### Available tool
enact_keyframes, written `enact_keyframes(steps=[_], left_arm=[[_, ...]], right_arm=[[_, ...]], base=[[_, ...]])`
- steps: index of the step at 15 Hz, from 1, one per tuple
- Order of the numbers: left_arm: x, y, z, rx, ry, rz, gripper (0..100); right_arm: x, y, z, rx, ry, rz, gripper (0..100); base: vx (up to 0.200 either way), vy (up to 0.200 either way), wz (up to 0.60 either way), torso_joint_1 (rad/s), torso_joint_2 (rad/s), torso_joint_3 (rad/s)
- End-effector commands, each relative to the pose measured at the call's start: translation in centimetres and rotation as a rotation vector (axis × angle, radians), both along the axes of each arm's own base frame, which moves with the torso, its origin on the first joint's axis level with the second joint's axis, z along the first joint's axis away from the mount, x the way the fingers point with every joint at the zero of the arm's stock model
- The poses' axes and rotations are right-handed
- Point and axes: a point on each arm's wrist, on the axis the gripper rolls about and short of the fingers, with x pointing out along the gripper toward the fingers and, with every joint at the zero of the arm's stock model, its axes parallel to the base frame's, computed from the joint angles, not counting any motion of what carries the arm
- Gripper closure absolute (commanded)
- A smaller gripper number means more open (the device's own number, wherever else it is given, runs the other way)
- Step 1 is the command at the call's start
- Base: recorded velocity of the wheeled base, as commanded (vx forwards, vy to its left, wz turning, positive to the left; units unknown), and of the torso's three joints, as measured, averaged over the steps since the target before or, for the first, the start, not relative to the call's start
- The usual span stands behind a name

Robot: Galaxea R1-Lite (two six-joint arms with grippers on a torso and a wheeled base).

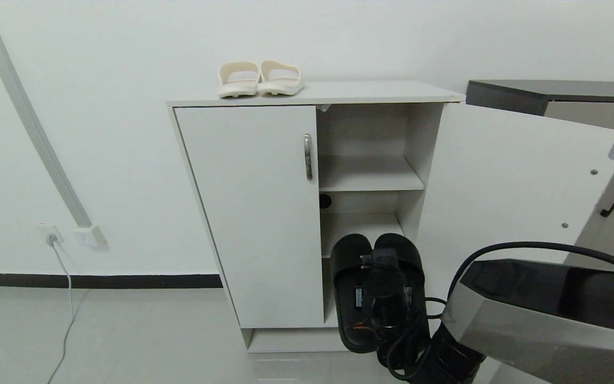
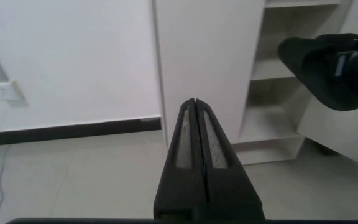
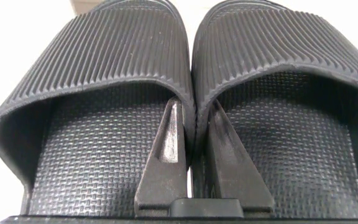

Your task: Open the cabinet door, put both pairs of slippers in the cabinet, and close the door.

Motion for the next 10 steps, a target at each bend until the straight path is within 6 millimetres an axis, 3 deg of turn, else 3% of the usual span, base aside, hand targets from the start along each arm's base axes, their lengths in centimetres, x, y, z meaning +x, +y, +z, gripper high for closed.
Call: enact_keyframes(steps=[1,5,10], left_arm=[[0.0,0.0,0.0,0.0,0.002,0.0,100],[0.0,0.0,0.0,0.0,0.002,0.0,100],[0.0,0.0,0.0,0.0,0.002,0.0,100]], right_arm=[[0.7,-0.6,-0.9,-0.011,0.013,-0.019,100],[1.2,-0.7,-1.1,-0.008,0.014,-0.022,100],[2.4,0.6,-1.5,0.003,0.021,0.028,100]], base=[[0.0,0.0,0.0,0.0,0.0,0.0],[0.0,0.0,0.0,0.0,0.0,0.0],[0.0,0.0,0.0,0.0,0.0,0.0]])
